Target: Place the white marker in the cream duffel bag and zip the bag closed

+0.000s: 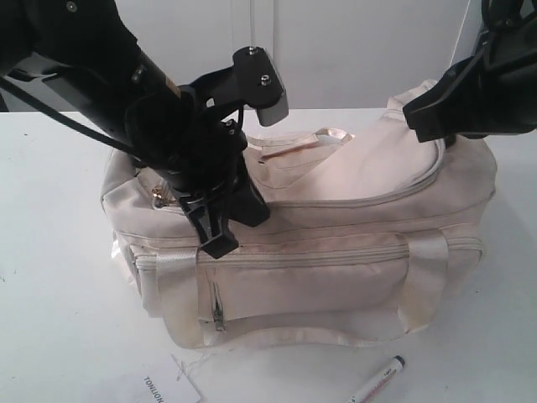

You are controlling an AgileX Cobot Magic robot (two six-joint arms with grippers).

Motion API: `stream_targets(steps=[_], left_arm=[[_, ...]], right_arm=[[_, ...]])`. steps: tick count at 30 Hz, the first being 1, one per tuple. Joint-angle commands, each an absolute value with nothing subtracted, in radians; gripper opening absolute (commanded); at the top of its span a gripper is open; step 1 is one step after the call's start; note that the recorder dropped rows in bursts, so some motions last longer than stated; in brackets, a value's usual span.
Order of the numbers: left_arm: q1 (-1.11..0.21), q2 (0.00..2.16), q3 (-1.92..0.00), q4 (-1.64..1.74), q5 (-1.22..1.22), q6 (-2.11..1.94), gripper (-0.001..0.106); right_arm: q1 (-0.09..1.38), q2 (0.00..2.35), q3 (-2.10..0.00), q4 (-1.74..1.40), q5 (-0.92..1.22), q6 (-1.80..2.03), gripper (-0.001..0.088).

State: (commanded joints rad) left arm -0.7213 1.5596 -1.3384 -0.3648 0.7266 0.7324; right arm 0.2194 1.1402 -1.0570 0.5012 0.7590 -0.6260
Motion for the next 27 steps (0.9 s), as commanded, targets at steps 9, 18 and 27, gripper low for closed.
stream_targets(steps=[9,18,27], left_arm=[[-0.721,1.558,-1.338,-0.365,0.725,0.737,0.000],[-0.721,1.506,-1.340,-0.365,0.757,0.790,0.028],[-0.721,1.455,-1.340,-0.347,0.662,0.796,0.051]], right_arm=[[0.219,1.140,-1.057,0.501,0.759,-0.626,0.0000],[0.219,1.140,-1.057,0.501,0.761,-0.626,0.0000],[0.219,1.140,-1.057,0.501,0.761,-0.626,0.0000]])
